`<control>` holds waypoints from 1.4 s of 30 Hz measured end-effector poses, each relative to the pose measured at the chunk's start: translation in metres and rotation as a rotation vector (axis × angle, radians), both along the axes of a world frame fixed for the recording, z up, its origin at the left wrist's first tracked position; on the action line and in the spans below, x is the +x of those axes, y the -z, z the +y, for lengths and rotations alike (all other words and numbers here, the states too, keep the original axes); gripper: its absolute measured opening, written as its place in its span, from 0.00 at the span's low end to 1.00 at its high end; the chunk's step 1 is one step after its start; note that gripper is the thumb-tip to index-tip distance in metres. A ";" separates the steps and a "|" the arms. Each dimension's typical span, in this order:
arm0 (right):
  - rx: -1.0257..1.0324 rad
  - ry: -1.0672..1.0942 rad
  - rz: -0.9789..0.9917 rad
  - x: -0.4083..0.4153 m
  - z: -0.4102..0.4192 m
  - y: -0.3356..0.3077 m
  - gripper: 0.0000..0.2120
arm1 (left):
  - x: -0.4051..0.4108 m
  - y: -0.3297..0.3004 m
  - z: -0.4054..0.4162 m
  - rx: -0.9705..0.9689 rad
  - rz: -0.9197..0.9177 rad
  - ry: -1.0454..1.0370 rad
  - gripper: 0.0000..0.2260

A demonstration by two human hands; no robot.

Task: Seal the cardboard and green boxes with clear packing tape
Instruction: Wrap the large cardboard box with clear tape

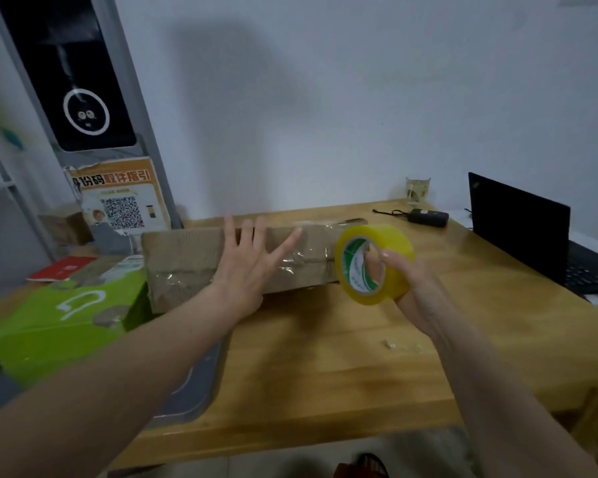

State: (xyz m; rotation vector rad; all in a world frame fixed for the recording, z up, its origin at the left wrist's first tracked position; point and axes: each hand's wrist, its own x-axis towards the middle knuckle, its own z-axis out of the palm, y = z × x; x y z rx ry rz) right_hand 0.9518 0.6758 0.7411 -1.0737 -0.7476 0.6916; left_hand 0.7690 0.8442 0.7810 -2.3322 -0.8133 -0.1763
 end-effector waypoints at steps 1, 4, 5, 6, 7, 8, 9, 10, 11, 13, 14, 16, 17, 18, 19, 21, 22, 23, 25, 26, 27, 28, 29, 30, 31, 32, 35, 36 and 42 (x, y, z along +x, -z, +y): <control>-0.036 0.019 -0.008 -0.001 0.005 0.004 0.25 | 0.000 0.001 0.008 -0.005 -0.002 0.006 0.57; -0.157 0.083 -0.105 0.002 0.012 0.005 0.37 | 0.005 -0.003 0.015 -0.049 -0.058 0.094 0.52; -0.162 0.096 -0.128 0.005 0.012 0.001 0.38 | 0.006 -0.008 0.015 -0.061 -0.081 0.128 0.51; -0.140 0.119 -0.141 0.008 0.011 -0.007 0.36 | 0.007 -0.017 0.014 -0.066 -0.101 0.155 0.50; -0.091 0.131 -0.150 0.009 0.010 -0.019 0.28 | 0.007 -0.029 0.012 -0.081 -0.124 0.169 0.49; -0.043 0.144 -0.168 0.011 0.008 -0.035 0.19 | 0.008 -0.042 0.010 -0.115 -0.146 0.173 0.49; -0.009 0.171 -0.203 0.013 0.007 -0.053 0.12 | 0.010 -0.058 0.007 -0.170 -0.156 0.168 0.48; 0.010 0.208 -0.246 0.013 0.005 -0.074 0.10 | 0.012 -0.075 0.005 -0.235 -0.159 0.164 0.48; 0.022 0.250 -0.286 0.014 0.003 -0.094 0.11 | 0.014 -0.092 0.003 -0.305 -0.157 0.159 0.48; 0.041 0.323 -0.314 0.014 0.000 -0.133 0.16 | 0.016 -0.124 -0.003 -0.495 -0.147 0.158 0.48; 0.042 0.346 -0.327 0.014 -0.001 -0.150 0.16 | 0.015 -0.137 -0.004 -0.630 -0.138 0.151 0.48; 0.013 0.377 -0.349 0.010 0.000 -0.177 0.21 | 0.013 -0.151 -0.003 -0.882 -0.111 0.114 0.49; -0.009 0.381 -0.354 0.008 0.002 -0.184 0.24 | 0.011 -0.153 -0.002 -0.960 -0.089 0.098 0.50; -0.035 0.384 -0.363 0.006 0.004 -0.188 0.28 | 0.009 -0.154 -0.002 -1.004 -0.066 0.090 0.52; -0.061 0.387 -0.379 0.004 0.007 -0.189 0.30 | 0.009 -0.154 -0.002 -1.018 -0.033 0.079 0.53; -0.098 0.403 -0.410 0.003 0.008 -0.186 0.32 | 0.013 -0.152 -0.004 -0.978 0.074 0.039 0.56; -0.096 0.414 -0.420 0.002 0.009 -0.184 0.30 | 0.018 -0.152 -0.007 -0.943 0.119 0.013 0.58; -0.090 0.424 -0.423 0.002 0.009 -0.183 0.28 | 0.025 -0.155 -0.012 -0.916 0.141 -0.007 0.60; -0.093 0.449 -0.423 0.000 0.010 -0.183 0.29 | 0.043 -0.160 -0.025 -0.874 0.121 0.028 0.63; -0.098 0.464 -0.424 -0.001 0.010 -0.184 0.30 | 0.053 -0.160 -0.031 -0.865 0.090 0.080 0.63; -0.097 0.478 -0.429 -0.002 0.011 -0.184 0.30 | 0.064 -0.157 -0.037 -0.882 0.049 0.140 0.62; -0.095 0.493 -0.439 -0.002 0.011 -0.184 0.30 | 0.075 -0.152 -0.040 -0.919 0.011 0.192 0.59; -0.102 0.507 -0.458 -0.002 0.010 -0.184 0.30 | 0.085 -0.144 -0.040 -0.958 -0.016 0.225 0.59; -0.115 0.512 -0.490 -0.002 0.010 -0.183 0.29 | 0.093 -0.135 -0.037 -0.987 -0.046 0.246 0.61; -0.129 0.505 -0.533 -0.002 0.010 -0.181 0.27 | 0.098 -0.126 -0.033 -0.990 -0.085 0.240 0.64; -0.145 0.490 -0.575 -0.002 0.010 -0.181 0.26 | 0.102 -0.119 -0.028 -0.976 -0.121 0.228 0.66; -0.180 0.483 -0.665 0.000 0.010 -0.185 0.21 | 0.107 -0.114 -0.021 -0.917 -0.122 0.195 0.58; -0.192 0.490 -0.681 0.000 0.010 -0.188 0.18 | 0.107 -0.116 -0.021 -0.907 -0.105 0.193 0.53; -0.199 0.506 -0.691 -0.003 -0.002 -0.197 0.12 | 0.111 -0.116 -0.016 -0.846 -0.070 0.166 0.44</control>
